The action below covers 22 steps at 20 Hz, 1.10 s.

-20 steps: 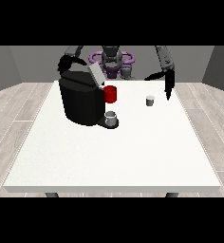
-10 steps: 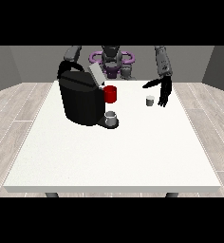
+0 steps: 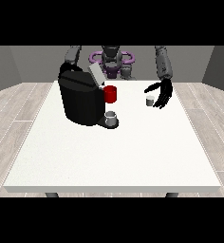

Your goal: Insert the coffee pod into the coffee machine and close the lid

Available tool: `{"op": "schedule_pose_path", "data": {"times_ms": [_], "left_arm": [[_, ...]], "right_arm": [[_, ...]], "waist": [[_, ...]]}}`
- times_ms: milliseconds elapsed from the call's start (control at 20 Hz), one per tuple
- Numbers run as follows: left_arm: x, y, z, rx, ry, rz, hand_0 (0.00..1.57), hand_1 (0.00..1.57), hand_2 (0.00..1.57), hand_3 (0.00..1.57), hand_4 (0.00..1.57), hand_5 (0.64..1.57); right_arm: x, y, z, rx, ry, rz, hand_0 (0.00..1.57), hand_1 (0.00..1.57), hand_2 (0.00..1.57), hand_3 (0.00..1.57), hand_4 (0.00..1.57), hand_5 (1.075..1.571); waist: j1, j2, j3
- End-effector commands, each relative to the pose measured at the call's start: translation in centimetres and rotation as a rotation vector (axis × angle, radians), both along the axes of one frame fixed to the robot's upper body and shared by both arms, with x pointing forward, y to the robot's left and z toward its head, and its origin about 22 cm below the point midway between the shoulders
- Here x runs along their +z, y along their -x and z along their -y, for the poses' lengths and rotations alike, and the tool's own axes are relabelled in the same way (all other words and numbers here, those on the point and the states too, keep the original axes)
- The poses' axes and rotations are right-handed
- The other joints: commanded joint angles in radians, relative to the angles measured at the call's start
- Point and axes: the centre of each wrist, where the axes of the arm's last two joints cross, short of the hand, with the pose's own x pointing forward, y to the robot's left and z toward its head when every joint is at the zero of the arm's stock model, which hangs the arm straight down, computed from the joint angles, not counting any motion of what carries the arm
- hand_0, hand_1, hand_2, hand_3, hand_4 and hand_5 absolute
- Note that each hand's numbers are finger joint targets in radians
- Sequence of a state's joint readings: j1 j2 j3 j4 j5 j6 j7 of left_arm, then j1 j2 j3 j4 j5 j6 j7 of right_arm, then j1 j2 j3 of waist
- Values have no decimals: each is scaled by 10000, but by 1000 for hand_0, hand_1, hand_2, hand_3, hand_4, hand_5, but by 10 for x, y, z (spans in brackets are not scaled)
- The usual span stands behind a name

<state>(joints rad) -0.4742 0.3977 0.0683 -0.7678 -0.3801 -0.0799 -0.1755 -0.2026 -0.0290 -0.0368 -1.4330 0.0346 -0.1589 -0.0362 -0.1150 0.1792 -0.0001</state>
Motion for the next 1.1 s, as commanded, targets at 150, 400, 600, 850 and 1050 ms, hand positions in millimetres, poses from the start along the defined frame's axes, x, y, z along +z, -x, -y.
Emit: {"op": "schedule_pose_path", "data": {"times_ms": [150,400,600,850,1050], "left_arm": [[-6,-2,-12,-16,-1417,453,608,608,745,483,0,1571],[-11,-3,-8,13,-1574,1637,719,719,864,649,229,1571],[-31,2,12,-5,-1708,501,824,824,972,737,389,1571],[-15,-7,-3,-147,-2972,1082,930,930,1040,820,281,1571],[-17,-4,-17,2,-2973,766,1115,1115,1173,966,280,1571]], "right_arm": [[14,-4,-16,295,-209,19,0,0,0,0,386,1571],[-1,-1,0,111,-226,145,0,0,0,0,434,1571],[-7,6,2,24,-78,-748,0,0,0,0,527,1571],[-15,4,-6,17,-294,-31,0,0,0,0,513,1571],[3,0,6,322,-496,-53,0,0,0,0,514,1571]], "waist": [[-357,278,-6],[-256,487,-4],[-157,-601,-2],[-294,182,1],[-501,93,-3]]}}
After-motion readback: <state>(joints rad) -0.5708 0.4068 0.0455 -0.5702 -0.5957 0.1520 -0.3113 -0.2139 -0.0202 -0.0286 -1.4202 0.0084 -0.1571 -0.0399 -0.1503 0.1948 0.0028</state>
